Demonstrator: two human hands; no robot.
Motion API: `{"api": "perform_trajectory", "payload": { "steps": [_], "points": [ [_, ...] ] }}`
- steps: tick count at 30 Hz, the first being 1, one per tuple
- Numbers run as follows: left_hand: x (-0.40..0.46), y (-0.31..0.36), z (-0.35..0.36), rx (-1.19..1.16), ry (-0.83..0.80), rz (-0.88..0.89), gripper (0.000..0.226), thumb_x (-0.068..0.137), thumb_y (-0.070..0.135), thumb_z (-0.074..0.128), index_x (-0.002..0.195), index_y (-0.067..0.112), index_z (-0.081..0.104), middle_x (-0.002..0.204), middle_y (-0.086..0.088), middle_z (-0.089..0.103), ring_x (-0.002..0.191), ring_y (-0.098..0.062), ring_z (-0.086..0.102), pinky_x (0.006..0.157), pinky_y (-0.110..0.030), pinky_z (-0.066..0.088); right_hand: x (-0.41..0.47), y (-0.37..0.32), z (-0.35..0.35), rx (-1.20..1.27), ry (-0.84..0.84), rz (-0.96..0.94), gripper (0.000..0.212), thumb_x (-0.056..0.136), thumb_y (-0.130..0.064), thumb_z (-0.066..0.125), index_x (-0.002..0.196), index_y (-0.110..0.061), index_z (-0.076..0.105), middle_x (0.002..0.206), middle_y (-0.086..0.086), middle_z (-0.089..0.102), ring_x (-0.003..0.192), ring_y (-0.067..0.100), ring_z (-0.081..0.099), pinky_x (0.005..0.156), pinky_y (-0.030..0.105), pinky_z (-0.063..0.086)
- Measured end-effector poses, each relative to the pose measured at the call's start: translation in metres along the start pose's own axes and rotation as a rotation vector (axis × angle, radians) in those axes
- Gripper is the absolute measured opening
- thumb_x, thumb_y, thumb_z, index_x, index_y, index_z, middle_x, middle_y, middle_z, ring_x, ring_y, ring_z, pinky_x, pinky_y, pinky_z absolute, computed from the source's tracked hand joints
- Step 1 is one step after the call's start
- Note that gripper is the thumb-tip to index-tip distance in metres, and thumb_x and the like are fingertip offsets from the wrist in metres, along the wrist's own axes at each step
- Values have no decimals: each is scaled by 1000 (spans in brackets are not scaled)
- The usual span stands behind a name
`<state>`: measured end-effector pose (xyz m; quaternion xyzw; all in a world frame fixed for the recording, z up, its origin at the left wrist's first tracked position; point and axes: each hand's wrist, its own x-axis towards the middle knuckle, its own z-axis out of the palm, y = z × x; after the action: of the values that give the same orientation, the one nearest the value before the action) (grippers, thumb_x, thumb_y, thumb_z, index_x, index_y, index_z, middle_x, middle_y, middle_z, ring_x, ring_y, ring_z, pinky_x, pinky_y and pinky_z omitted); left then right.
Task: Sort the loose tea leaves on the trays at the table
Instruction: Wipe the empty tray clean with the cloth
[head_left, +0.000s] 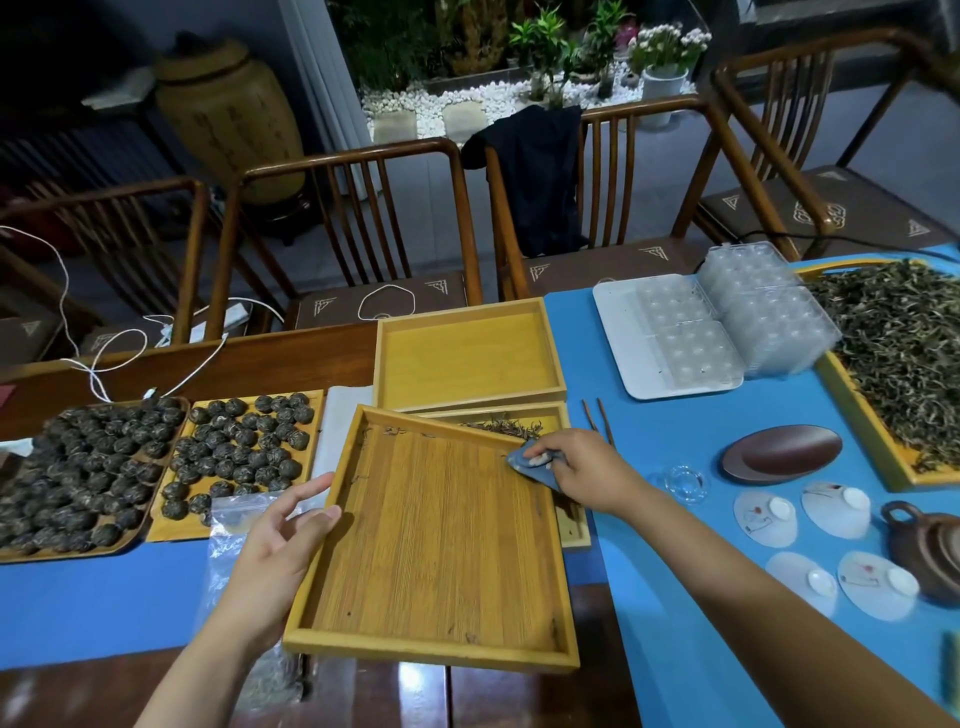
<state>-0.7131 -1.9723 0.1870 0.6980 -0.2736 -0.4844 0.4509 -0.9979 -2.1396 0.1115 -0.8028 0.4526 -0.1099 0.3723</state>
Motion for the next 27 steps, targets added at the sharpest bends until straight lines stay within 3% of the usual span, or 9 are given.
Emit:
{"api": "perform_trajectory", "payload": {
  "steps": [3, 5, 8, 12, 14, 16, 20, 24, 27],
  "points": [
    [0, -1, -2, -8, 5, -9, 29, 92, 18, 58, 119, 28, 60, 83, -3, 76, 68, -23, 73, 49, -28, 56, 0, 5, 3, 154, 64, 87, 42, 86, 6, 44, 105, -21, 70, 116, 2, 67, 85, 28, 66, 74, 40, 54],
    [1, -2, -3, -11, 9, -13, 29, 92, 18, 58, 119, 27, 60, 82, -4, 76, 68, -24, 73, 48, -29, 56, 1, 7, 5, 180, 89, 102, 41, 86, 6, 45, 104, -22, 69, 112, 2, 69, 70, 20, 64, 58, 29, 49],
    [3, -4, -4, -16, 17, -21, 30, 91, 17, 59, 119, 26, 60, 82, -4, 76, 67, -24, 73, 48, -28, 56, 3, 8, 4, 204, 150, 126, 39, 87, 7, 45, 107, -15, 70, 109, 4, 70, 61, 1, 56, 51, 11, 42],
    [5, -4, -4, -12, 18, -30, 30, 91, 18, 60, 120, 27, 59, 85, -6, 76, 71, -26, 74, 50, -30, 57, -3, -1, -11, 250, 202, 76, 40, 85, 10, 44, 104, -13, 71, 108, 5, 68, 80, -7, 60, 67, 3, 44],
    [6, -3, -5, -17, 20, -37, 31, 91, 19, 60, 120, 28, 59, 86, -9, 76, 73, -28, 74, 51, -31, 57, -11, -10, -17, 170, 94, -71, 43, 81, 11, 44, 102, -14, 72, 107, 4, 68, 98, 8, 61, 86, 17, 46],
    [8, -1, -6, -19, 28, -43, 31, 90, 21, 61, 120, 29, 60, 88, -11, 76, 75, -30, 73, 52, -33, 57, -19, -17, -14, 34, -60, -207, 47, 77, 11, 43, 101, -15, 73, 106, 2, 68, 103, 16, 57, 95, 26, 43],
    [11, 1, -5, -20, 29, -41, 28, 90, 20, 61, 116, 31, 62, 85, -9, 76, 73, -28, 73, 51, -33, 57, -22, -20, -4, -167, -223, -274, 45, 78, 7, 42, 101, -16, 74, 103, 0, 69, 97, 18, 54, 93, 30, 41],
    [12, 4, -1, 8, 16, -17, 28, 91, 17, 60, 116, 29, 62, 86, -7, 76, 73, -28, 73, 52, -33, 58, -10, -16, -1, -373, -221, -264, 41, 83, 2, 45, 107, -18, 71, 105, -1, 69, 96, 20, 50, 86, 31, 44],
    [12, 4, 2, 18, 6, -15, 28, 92, 17, 59, 117, 29, 61, 85, -6, 76, 72, -28, 73, 53, -32, 58, 0, -14, -1, -488, -170, -245, 36, 86, -2, 48, 111, -17, 68, 108, 2, 66, 95, 22, 48, 78, 26, 38]
  ]
}}
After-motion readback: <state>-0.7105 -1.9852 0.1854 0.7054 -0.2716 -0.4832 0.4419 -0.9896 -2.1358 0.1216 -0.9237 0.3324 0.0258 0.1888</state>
